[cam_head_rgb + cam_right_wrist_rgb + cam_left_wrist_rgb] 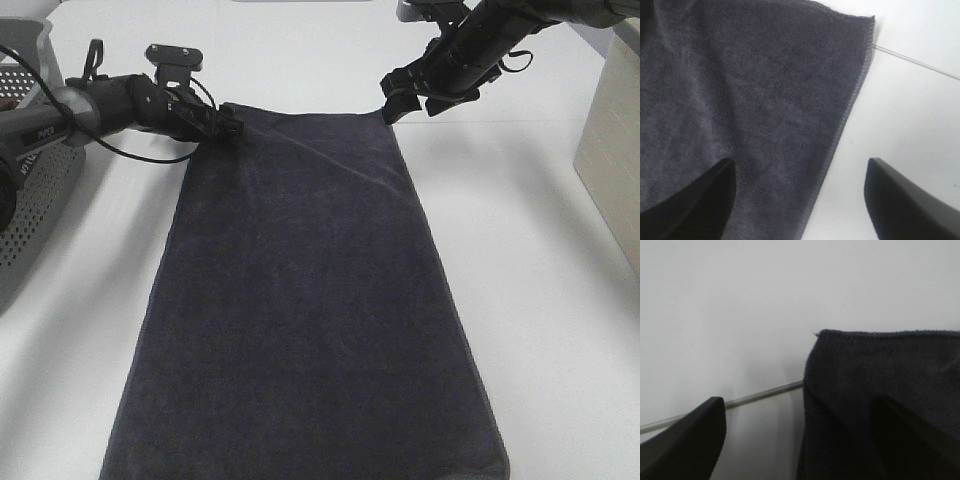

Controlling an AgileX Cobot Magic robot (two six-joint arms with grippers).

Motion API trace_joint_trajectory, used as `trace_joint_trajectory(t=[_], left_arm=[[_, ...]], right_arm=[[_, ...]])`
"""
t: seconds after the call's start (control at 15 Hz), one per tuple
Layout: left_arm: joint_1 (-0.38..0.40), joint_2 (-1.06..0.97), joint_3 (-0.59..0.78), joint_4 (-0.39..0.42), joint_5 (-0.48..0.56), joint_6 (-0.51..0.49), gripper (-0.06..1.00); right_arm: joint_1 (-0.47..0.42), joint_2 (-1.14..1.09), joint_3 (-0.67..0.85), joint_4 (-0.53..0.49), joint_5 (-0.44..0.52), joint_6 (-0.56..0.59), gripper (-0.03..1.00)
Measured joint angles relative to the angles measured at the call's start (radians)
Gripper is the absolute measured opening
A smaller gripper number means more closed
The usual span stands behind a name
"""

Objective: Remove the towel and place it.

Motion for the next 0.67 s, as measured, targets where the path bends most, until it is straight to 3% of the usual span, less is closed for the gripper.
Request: trace_joint_trajectory(t=[0.47, 0.67], left_arm=[[-0.001, 0.009, -0.003, 0.119, -0.002, -0.021, 0.76], [-0.001, -0.015, -0.003, 0.11, 0.024, -0.06, 0.76]], right_arm=[[0.0, 0.0, 0.0, 0.0, 0.019, 0.0, 0.7], [0.0, 0.0, 0.0, 0.0, 0.027, 0.0, 0.7]])
